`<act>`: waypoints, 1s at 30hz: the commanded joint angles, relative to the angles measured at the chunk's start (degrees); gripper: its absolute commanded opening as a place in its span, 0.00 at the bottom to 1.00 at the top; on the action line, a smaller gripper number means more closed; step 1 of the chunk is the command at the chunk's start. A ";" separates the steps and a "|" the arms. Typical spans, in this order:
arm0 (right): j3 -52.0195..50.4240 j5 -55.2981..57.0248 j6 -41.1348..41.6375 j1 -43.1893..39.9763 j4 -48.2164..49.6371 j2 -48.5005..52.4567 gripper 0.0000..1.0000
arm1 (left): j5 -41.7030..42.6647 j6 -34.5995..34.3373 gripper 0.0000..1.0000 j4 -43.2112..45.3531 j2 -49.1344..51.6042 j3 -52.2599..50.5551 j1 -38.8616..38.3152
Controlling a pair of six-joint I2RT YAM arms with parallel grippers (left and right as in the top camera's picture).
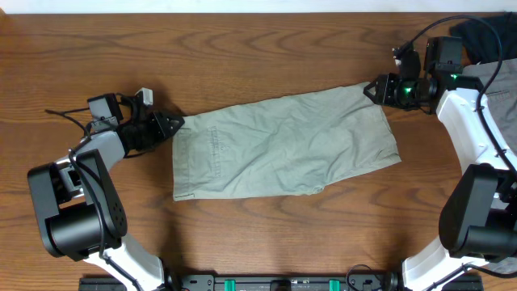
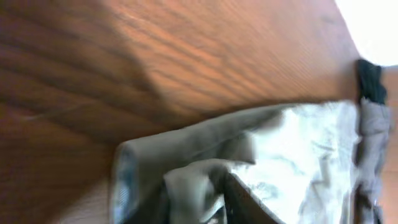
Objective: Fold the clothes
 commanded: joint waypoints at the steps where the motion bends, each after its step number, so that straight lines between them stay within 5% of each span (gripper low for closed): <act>1: 0.22 -0.87 0.35 0.20 0.04 0.17 0.43 | 8.63 0.52 0.18 1.53 0.63 0.22 -0.35; 12: 0.22 -0.85 0.33 0.20 0.07 0.17 0.43 | 13.75 0.35 0.06 2.23 0.52 0.22 -0.35; 15: 0.22 -0.83 0.33 0.20 0.13 0.17 0.44 | 13.55 0.59 0.17 2.23 0.52 0.22 -0.48; 19: 0.22 -0.85 0.35 0.20 0.31 0.17 0.43 | 11.69 2.29 0.17 1.51 0.52 0.20 -1.42; 22: 0.22 -0.85 0.35 0.20 0.28 0.17 0.43 | 6.40 3.72 0.17 -0.48 0.52 0.20 -3.58; 30: 0.22 -0.85 1.40 0.20 0.33 0.17 0.43 | -6.64 5.20 0.38 -4.26 0.52 0.20 -9.97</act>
